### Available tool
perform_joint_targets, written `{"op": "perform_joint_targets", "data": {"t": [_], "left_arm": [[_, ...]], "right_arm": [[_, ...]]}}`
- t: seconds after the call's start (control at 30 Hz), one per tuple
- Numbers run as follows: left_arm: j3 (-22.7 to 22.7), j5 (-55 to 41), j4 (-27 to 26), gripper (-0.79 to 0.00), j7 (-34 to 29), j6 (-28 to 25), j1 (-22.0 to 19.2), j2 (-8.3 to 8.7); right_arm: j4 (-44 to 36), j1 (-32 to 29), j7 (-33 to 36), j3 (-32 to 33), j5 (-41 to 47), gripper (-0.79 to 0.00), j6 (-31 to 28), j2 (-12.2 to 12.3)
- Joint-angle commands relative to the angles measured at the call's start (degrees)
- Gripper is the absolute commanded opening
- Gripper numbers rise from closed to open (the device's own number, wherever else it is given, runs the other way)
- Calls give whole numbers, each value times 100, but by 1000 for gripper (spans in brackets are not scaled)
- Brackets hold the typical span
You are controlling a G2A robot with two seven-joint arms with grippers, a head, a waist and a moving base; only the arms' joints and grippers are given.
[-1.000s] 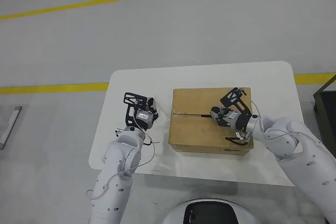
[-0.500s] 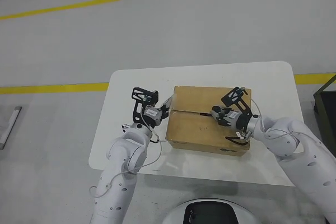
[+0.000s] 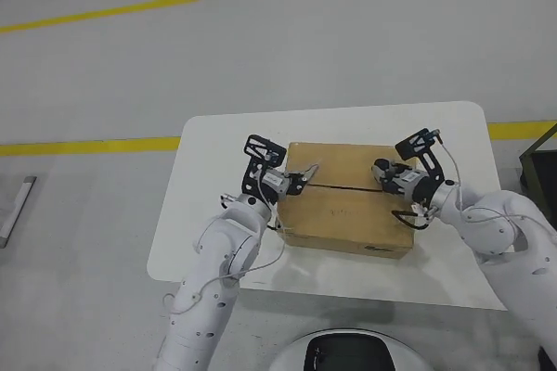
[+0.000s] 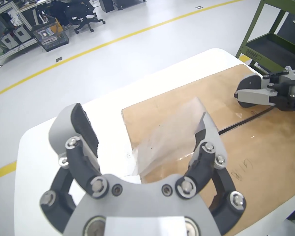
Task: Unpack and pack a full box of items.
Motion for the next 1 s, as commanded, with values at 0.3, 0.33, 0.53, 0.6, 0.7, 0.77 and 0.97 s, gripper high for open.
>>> {"op": "perform_joint_targets", "data": {"t": [0.3, 0.33, 0.53, 0.6, 0.7, 0.77, 0.97], "left_arm": [[600, -126, 249, 0, -35, -206, -253, -122], [663, -135, 270, 0, -41, -232, -278, -136], [1066, -196, 429, 0, -34, -277, -432, -237], [1211, -220, 483, 0, -31, -264, -489, -279], [1413, -242, 569, 0, -29, -212, -582, -345], [1548, -255, 616, 0, -22, -164, -647, -393], [1862, -255, 664, 0, -20, -4, -830, -529]], "right_arm": [[-53, -358, -116, 747, 31, -785, 194, 99], [-60, -404, -119, 820, 33, -785, 188, 109], [-91, -723, -154, 1263, 120, -785, 125, 169], [-90, -835, -156, 1413, 168, -785, 81, 188], [-95, -992, -165, 1645, 244, -785, -3, 218], [-96, -1089, -159, 1793, 308, -785, -76, 237], [-39, -1273, -101, 2142, 807, -745, -210, 272]]}}
